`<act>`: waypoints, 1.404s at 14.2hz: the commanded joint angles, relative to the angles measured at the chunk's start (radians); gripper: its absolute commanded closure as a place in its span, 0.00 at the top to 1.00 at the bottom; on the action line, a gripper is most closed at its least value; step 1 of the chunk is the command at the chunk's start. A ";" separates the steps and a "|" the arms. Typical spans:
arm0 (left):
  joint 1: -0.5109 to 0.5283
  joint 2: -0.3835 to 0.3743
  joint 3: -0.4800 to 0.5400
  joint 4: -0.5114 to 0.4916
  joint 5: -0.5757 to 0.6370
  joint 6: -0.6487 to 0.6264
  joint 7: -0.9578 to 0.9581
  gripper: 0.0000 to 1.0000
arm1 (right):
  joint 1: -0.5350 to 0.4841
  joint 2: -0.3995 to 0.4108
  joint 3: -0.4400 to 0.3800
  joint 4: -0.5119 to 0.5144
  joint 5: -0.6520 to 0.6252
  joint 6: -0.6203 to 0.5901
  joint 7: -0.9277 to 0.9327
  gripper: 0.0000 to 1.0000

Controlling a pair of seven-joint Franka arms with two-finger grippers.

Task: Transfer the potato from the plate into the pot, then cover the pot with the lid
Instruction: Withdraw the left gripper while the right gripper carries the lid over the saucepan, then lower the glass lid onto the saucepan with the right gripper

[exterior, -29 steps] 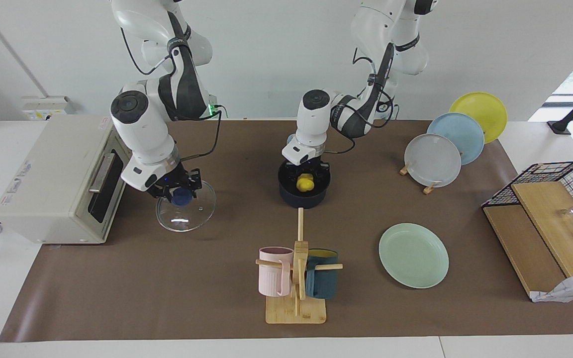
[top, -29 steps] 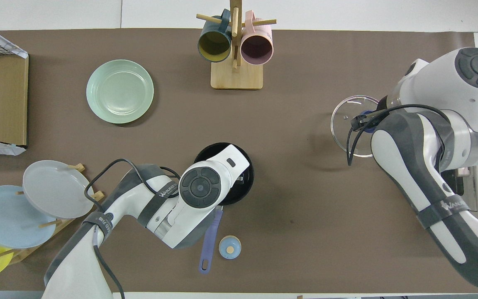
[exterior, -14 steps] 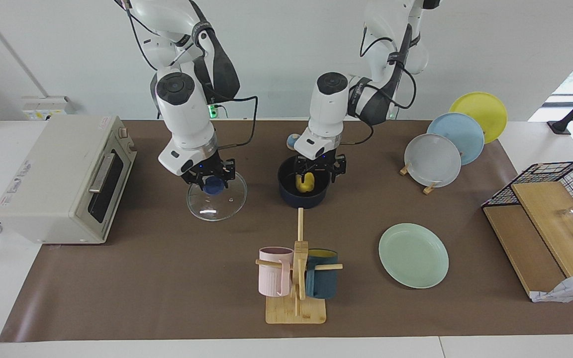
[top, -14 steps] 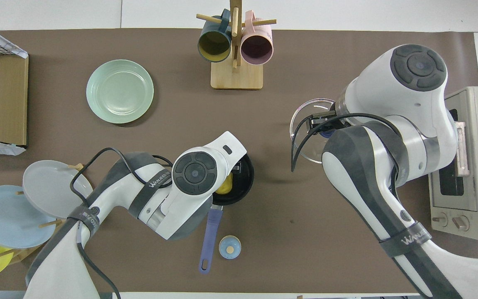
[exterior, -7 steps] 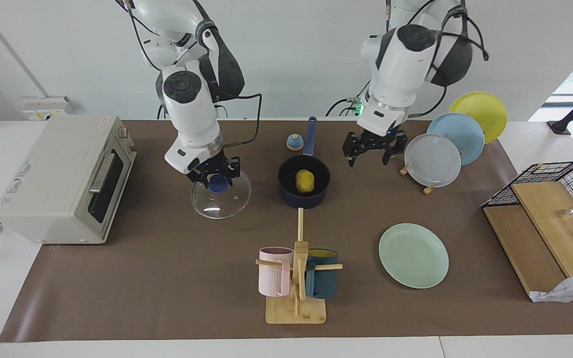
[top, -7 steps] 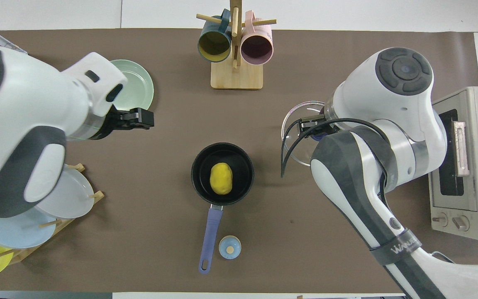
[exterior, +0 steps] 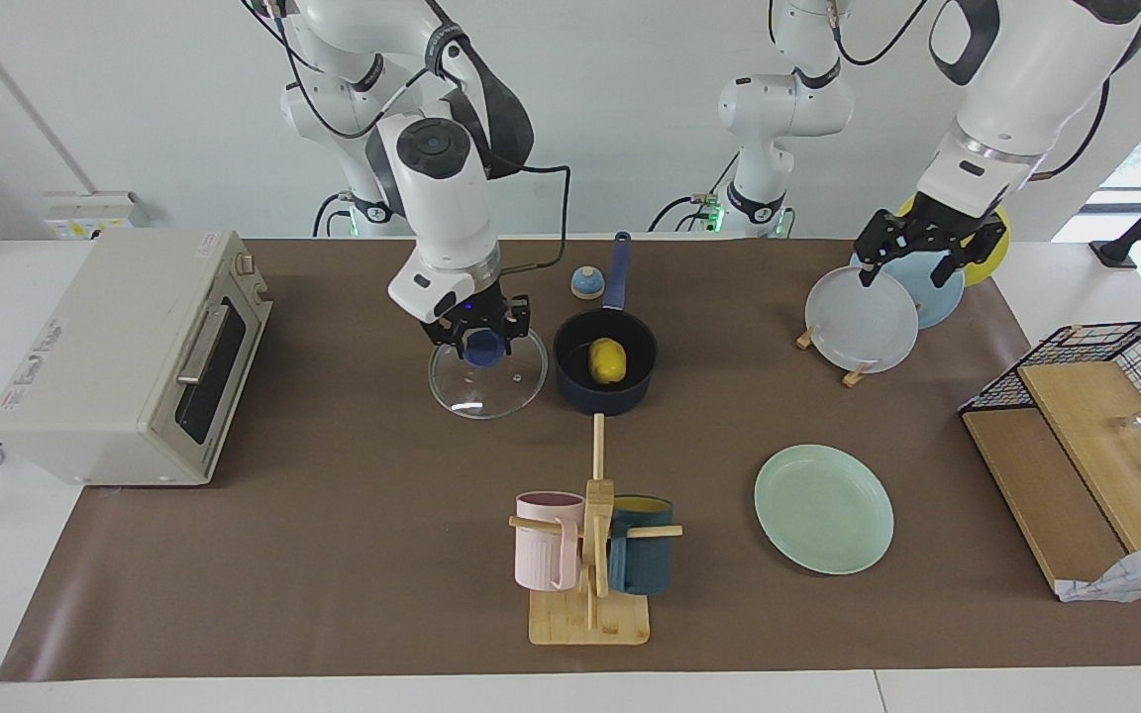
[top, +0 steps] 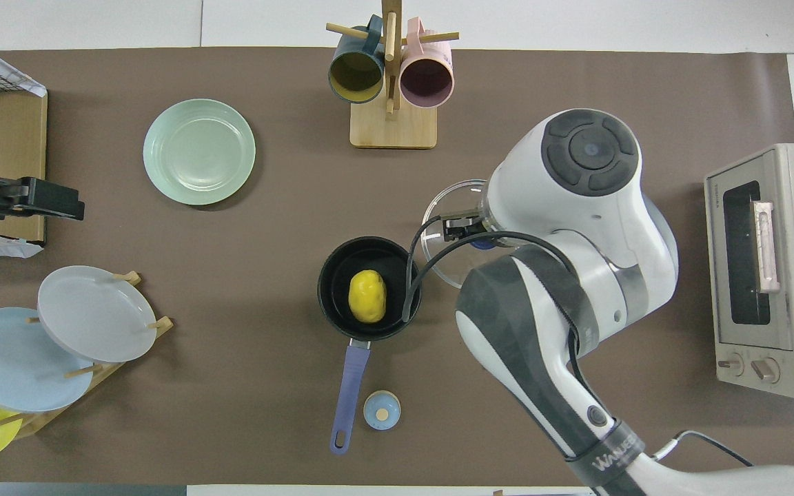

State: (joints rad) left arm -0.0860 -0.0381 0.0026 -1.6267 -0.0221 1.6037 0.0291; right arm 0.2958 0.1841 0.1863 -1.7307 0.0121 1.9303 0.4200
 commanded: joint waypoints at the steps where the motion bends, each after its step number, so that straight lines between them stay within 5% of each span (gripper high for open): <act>1: 0.035 -0.005 -0.012 0.031 -0.007 -0.077 0.061 1.00 | 0.071 0.008 0.007 0.063 -0.006 -0.008 0.069 0.00; 7: 0.022 -0.065 -0.016 -0.011 -0.002 -0.165 0.048 1.00 | 0.239 0.188 0.005 0.287 -0.116 -0.115 0.175 0.00; 10: 0.022 -0.069 -0.018 -0.027 -0.002 -0.140 0.046 1.00 | 0.273 0.213 0.009 0.281 -0.129 -0.070 0.256 0.00; 14: 0.020 -0.008 -0.012 0.089 -0.012 -0.140 0.043 1.00 | 0.281 0.216 0.009 0.260 -0.119 -0.065 0.284 0.00; 20: -0.018 -0.013 0.014 0.067 -0.004 -0.134 0.018 1.00 | 0.281 0.187 0.009 0.137 -0.107 0.035 0.287 0.00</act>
State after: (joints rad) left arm -0.0778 -0.0607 -0.0053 -1.5644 -0.0222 1.4651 0.0621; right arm 0.5861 0.4014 0.1864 -1.5391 -0.1005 1.9271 0.6894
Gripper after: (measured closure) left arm 0.000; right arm 0.352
